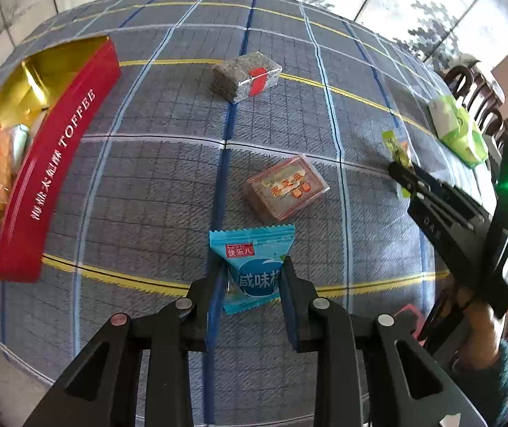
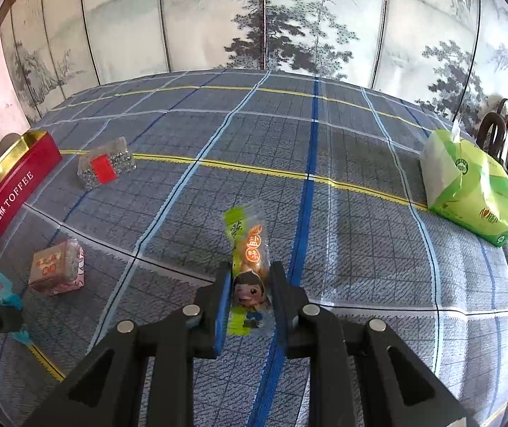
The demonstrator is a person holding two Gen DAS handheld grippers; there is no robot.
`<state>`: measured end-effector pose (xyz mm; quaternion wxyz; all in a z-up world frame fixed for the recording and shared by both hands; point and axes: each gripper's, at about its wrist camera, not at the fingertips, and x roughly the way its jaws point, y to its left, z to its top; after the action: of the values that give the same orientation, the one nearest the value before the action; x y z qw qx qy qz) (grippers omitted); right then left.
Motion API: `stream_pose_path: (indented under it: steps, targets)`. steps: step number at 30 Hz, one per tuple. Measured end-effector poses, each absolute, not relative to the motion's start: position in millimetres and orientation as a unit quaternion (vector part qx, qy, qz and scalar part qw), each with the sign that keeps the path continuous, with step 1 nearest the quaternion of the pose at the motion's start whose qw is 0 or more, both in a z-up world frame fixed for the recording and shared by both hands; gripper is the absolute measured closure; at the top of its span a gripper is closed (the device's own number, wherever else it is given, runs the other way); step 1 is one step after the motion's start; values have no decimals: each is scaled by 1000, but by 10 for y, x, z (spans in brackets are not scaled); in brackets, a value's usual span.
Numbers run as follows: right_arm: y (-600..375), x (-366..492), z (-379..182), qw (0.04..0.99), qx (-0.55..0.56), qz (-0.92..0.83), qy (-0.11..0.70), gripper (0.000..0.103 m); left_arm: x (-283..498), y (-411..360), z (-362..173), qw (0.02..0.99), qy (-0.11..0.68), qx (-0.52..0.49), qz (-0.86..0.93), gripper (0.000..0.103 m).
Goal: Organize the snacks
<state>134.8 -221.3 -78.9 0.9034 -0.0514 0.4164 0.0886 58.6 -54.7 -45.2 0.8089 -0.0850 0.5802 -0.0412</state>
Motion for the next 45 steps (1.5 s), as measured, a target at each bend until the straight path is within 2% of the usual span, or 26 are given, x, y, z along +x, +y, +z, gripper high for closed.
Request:
stream_pose_path:
  steps: [9, 17, 27, 36, 45]
  targets:
    - [-2172, 1331, -785, 904, -53, 87, 416, 82, 427, -498, -328, 826, 560, -47, -48, 78]
    - [-2174, 1315, -770, 904, -57, 84, 416, 82, 372, -279, 2, 857, 514, -10, -42, 78]
    - [-2175, 1318, -771, 904, -56, 85, 416, 82, 413, 601, 314, 877, 480, 4, 22, 78]
    - [-2172, 1316, -769, 904, -56, 85, 416, 82, 465, 1334, 222, 869, 488, 7, 84, 78]
    - [-2178, 1321, -769, 904, -57, 85, 416, 82, 497, 1581, -40, 856, 511, 2, 80, 78]
